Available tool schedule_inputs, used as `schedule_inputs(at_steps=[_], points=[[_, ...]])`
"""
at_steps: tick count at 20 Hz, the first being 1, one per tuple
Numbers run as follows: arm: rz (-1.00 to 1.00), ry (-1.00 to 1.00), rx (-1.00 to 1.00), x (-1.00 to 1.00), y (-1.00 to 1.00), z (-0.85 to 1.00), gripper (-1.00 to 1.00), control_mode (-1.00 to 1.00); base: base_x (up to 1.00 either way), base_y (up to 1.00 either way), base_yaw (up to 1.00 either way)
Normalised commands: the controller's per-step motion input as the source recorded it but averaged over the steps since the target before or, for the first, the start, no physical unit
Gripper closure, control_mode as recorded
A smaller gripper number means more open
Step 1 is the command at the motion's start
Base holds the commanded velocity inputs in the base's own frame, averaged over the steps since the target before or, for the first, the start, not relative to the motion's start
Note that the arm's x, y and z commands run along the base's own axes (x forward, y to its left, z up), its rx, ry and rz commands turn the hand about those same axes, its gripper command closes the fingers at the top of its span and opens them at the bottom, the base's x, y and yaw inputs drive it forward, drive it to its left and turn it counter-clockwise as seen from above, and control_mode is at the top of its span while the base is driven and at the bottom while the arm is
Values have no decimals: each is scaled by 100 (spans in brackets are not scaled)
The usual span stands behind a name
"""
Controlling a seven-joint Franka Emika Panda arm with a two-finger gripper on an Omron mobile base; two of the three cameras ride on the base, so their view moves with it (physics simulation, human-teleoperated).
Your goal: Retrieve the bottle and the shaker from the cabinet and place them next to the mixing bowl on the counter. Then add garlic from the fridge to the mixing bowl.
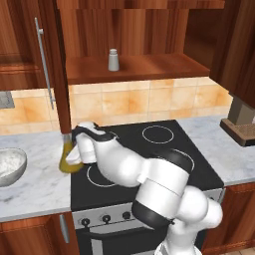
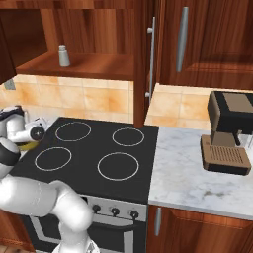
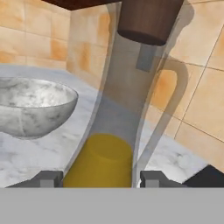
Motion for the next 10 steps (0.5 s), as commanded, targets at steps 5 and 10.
schedule_inputs(at_steps=[5, 10], points=[[17, 0, 2, 58, 35, -27, 100, -100, 0, 0, 0], [16, 1, 6, 65, 48, -23, 100, -100, 0, 0, 0]])
